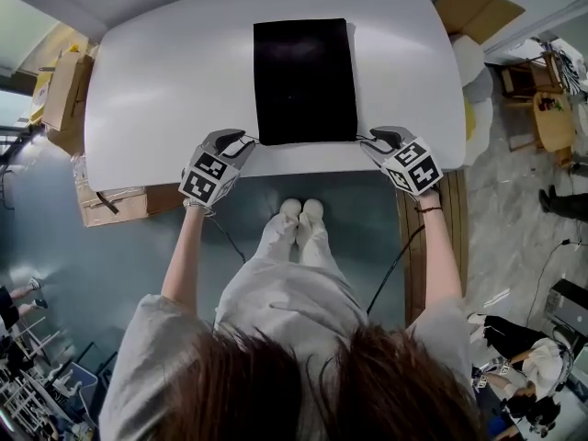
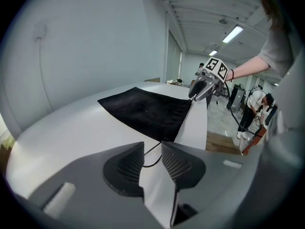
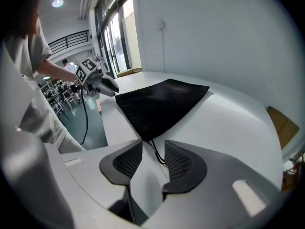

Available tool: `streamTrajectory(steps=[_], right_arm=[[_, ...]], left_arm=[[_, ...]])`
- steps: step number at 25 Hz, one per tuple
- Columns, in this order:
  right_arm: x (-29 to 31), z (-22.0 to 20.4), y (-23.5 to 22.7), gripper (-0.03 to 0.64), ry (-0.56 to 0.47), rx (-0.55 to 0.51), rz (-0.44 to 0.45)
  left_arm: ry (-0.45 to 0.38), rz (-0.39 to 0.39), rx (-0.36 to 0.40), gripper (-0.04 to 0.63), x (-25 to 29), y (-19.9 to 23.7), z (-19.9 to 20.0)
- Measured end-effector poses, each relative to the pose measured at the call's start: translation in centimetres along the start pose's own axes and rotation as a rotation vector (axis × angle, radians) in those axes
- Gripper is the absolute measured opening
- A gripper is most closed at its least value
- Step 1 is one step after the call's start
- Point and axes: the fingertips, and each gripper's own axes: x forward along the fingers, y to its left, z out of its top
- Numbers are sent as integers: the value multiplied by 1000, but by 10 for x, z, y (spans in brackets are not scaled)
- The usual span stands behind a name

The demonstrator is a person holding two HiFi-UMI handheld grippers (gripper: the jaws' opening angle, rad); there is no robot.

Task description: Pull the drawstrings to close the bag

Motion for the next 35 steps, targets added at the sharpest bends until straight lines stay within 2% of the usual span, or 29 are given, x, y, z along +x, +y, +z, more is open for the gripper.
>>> streamTrajectory(steps=[10, 14, 18, 21, 24, 31, 35], right_arm=[[15, -9, 5, 176, 47, -25, 58], [19, -8, 4, 175, 59, -19, 73], [22, -7, -1, 120, 67, -19, 57], [23, -6, -4, 86, 81, -37, 45], [22, -5, -8, 47, 92, -58, 24], [23, -5, -8, 18, 88, -73, -4], [23, -5, -11, 15, 65, -29, -39]], left_arm=[[96, -30, 181, 147, 14, 1, 1], [112, -57, 226, 153, 20, 1, -4], [104, -72, 222, 136, 21, 1, -4], [114, -89, 225, 49, 20, -3, -4], [115, -112, 222, 3, 21, -7, -5], [116, -85, 192, 0, 21, -6, -5], [119, -24, 162, 0, 20, 0, -6]])
